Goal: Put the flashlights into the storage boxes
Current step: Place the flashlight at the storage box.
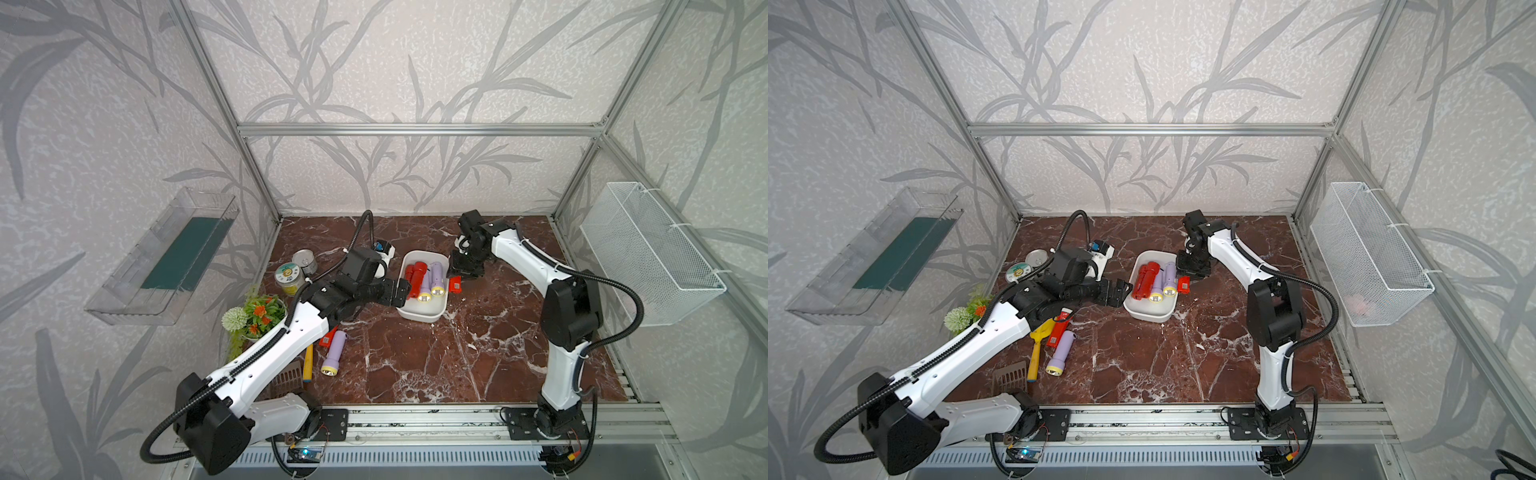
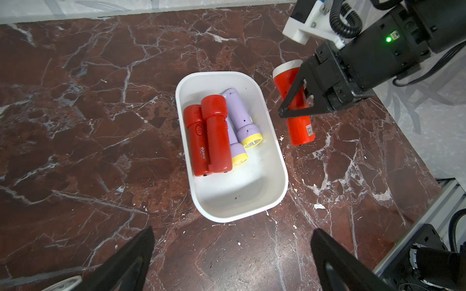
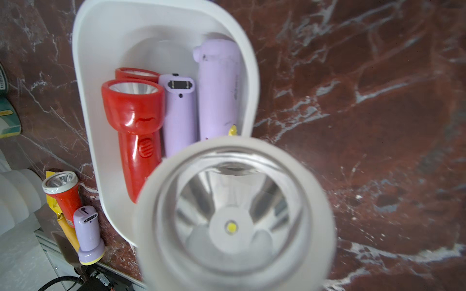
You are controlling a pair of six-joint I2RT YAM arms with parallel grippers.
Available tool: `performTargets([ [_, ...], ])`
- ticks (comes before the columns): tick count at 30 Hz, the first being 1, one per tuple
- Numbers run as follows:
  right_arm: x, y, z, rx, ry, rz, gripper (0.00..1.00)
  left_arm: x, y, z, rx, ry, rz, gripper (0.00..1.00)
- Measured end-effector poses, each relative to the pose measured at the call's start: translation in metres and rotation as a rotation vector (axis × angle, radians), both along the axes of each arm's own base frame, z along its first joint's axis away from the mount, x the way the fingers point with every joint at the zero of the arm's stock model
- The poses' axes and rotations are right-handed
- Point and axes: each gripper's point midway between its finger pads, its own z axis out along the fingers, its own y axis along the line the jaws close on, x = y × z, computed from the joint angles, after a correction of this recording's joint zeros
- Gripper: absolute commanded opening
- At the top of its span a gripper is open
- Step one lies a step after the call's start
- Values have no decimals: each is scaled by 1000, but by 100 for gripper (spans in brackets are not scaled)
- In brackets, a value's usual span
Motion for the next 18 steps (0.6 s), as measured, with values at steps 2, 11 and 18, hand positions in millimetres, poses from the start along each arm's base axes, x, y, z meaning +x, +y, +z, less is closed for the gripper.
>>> performTargets([
  [2, 3, 12, -2, 2, 5, 19, 37, -2, 7, -1, 1, 1, 14, 99],
  [11, 12, 43, -20, 6, 38, 52, 37, -7, 31, 0, 1, 0, 66, 99],
  [18, 13, 45, -43, -14, 83, 48, 38, -8, 37, 1, 4, 3, 78, 99],
])
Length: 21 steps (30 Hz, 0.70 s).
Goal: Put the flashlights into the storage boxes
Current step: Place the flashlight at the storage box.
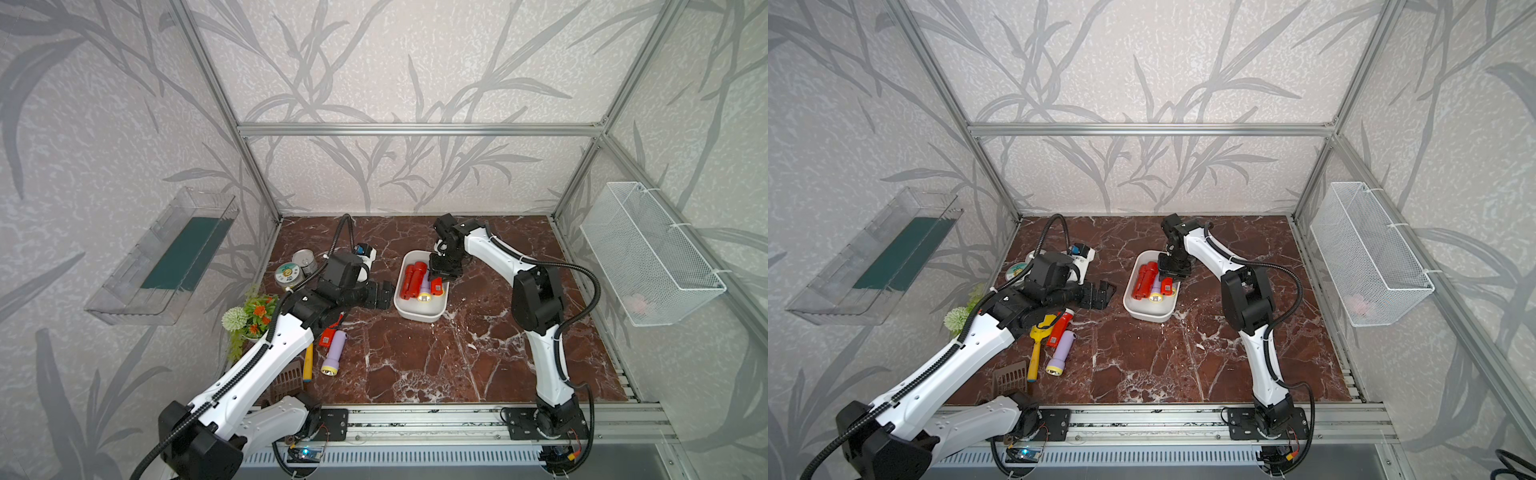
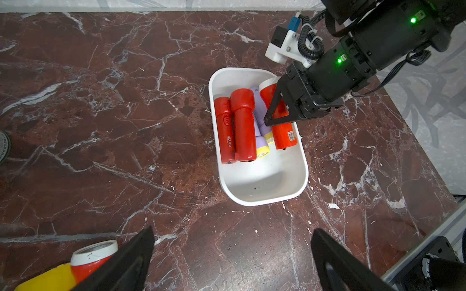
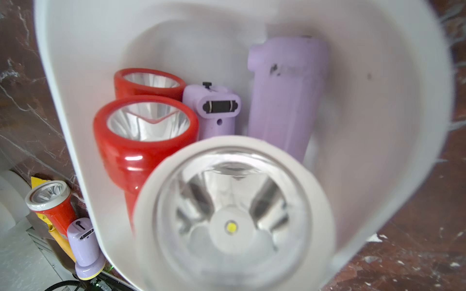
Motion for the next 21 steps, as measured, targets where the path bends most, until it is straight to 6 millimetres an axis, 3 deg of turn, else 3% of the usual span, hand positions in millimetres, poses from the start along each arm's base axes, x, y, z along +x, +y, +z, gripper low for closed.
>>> performTargets([
  [6, 0, 1, -4, -3, 7, -1, 45, -1, 3, -1, 5, 6, 4, 99],
  [11, 1, 2, -2, -2, 1, 2, 59, -1, 4, -1, 4, 7, 6, 99],
  [18, -1, -3, -1, -36, -10, 16, 60, 0, 5, -3, 4, 12, 9, 99],
  [21, -4, -7, 10, -44, -29, 28, 62, 0, 5, -5, 6, 17, 11, 99],
])
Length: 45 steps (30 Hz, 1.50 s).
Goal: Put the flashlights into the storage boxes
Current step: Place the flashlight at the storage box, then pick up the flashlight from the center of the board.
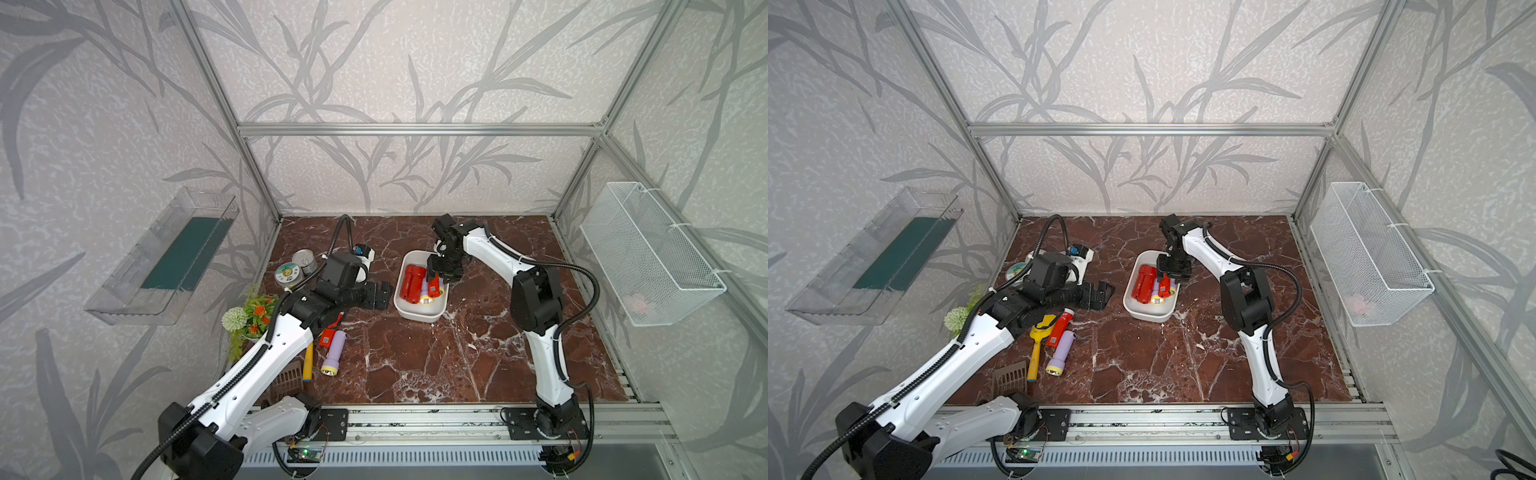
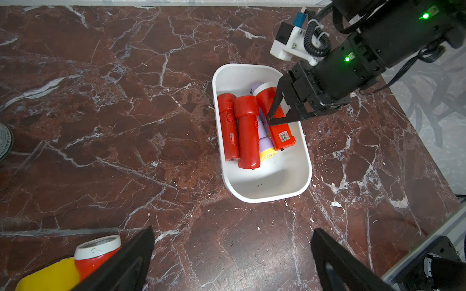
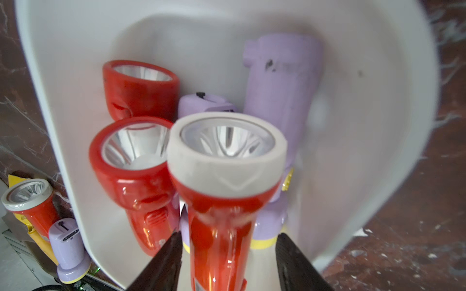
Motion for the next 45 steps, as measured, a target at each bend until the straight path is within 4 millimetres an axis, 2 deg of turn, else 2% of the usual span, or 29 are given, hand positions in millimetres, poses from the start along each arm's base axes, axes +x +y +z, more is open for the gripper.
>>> performTargets([
  [3, -9, -4, 20, 15, -29, 16, 66, -1, 1, -7, 2, 15, 5, 99],
  [6, -20, -6, 42, 43, -64, 43, 76, -4, 3, -23, 7, 55, 22, 99],
  [8, -29, -6, 55, 67, -82, 63, 86, -6, 4, -32, 7, 82, 32, 99],
  [9, -33, -6, 60, 80, -90, 75, 96, -7, 4, -35, 6, 95, 37, 99],
  [10, -37, -5, 64, 93, -97, 88, 99, -8, 5, -39, 3, 106, 42, 99],
  [16, -60, -4, 67, 130, -93, 159, 99, -11, 9, -51, -2, 161, 92, 99],
  [22, -85, -13, 73, 149, -95, 202, 99, -16, 17, -64, 18, 226, 161, 99],
  [26, -101, -17, 87, 186, -127, 232, 99, -19, 25, -70, 26, 255, 214, 99],
  [31, -117, -21, 107, 233, -191, 271, 99, -32, 38, -93, 62, 341, 301, 99],
  [37, -122, -21, 115, 260, -228, 298, 99, -53, 57, -113, 113, 441, 399, 99],
  [45, -127, -24, 106, 258, -221, 297, 99, -78, 81, -117, 165, 494, 505, 99],
])
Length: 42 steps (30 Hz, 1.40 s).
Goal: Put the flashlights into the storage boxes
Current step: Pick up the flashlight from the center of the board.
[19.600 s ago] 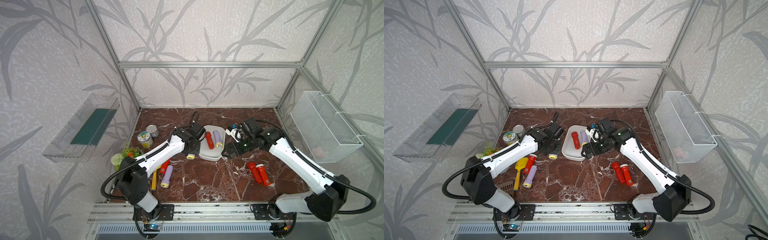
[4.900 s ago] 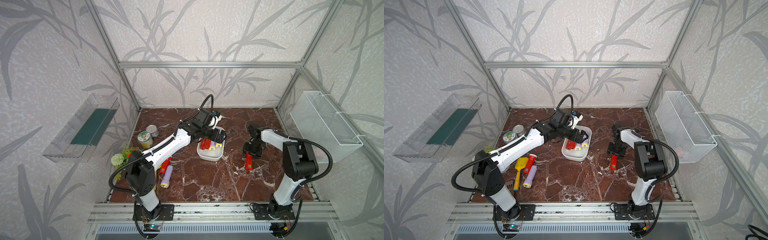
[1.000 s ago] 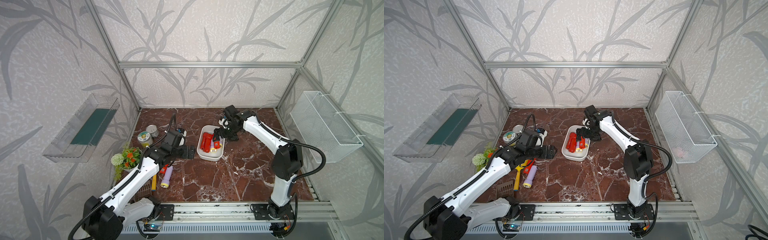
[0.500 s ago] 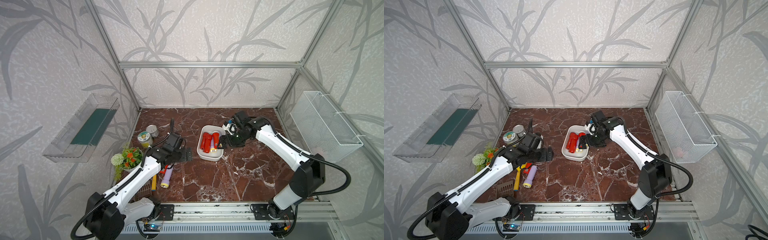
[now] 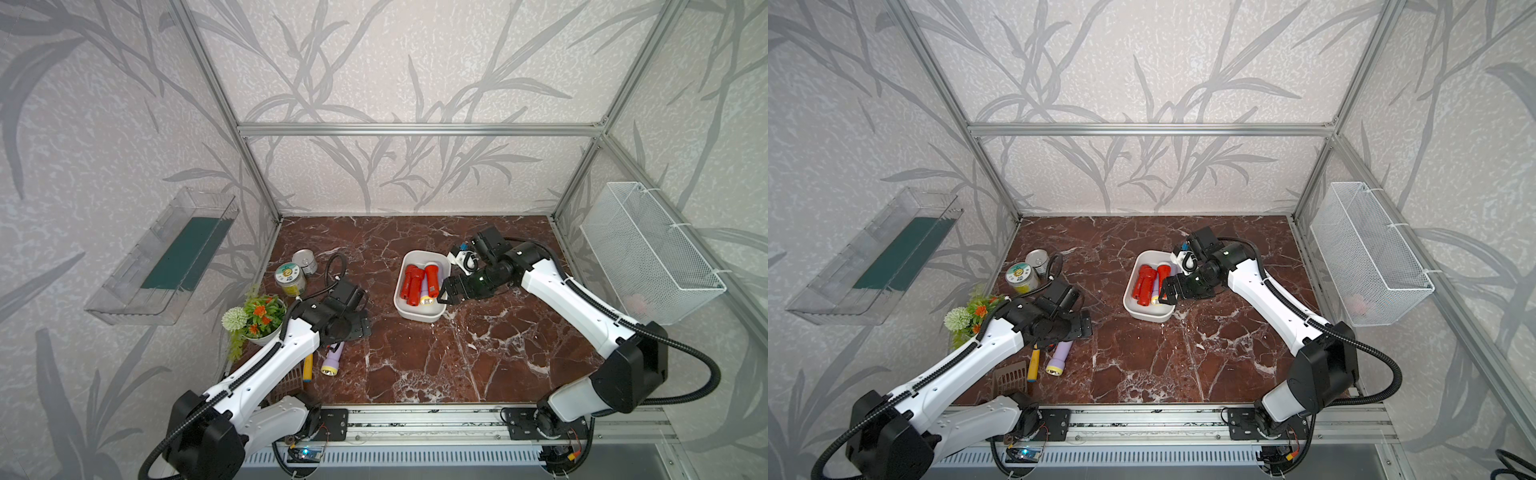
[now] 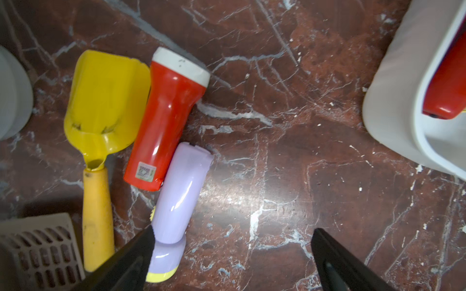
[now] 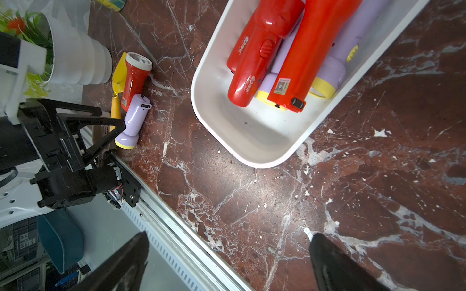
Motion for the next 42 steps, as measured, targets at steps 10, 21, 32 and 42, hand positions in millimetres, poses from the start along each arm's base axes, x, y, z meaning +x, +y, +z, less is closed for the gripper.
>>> performTargets([
  [10, -2, 12, 7, 75, -3, 34, 99, -25, 15, -23, 39, 88, 65, 97],
  [21, -33, 36, 39, 213, -31, 186, 99, -24, 14, -34, 52, 116, 71, 97],
  [32, -56, 28, 47, 225, -62, 205, 99, -17, 8, -47, 61, 145, 45, 96],
  [42, -60, 29, 49, 213, -79, 208, 99, -16, 7, -55, 64, 151, 38, 95],
])
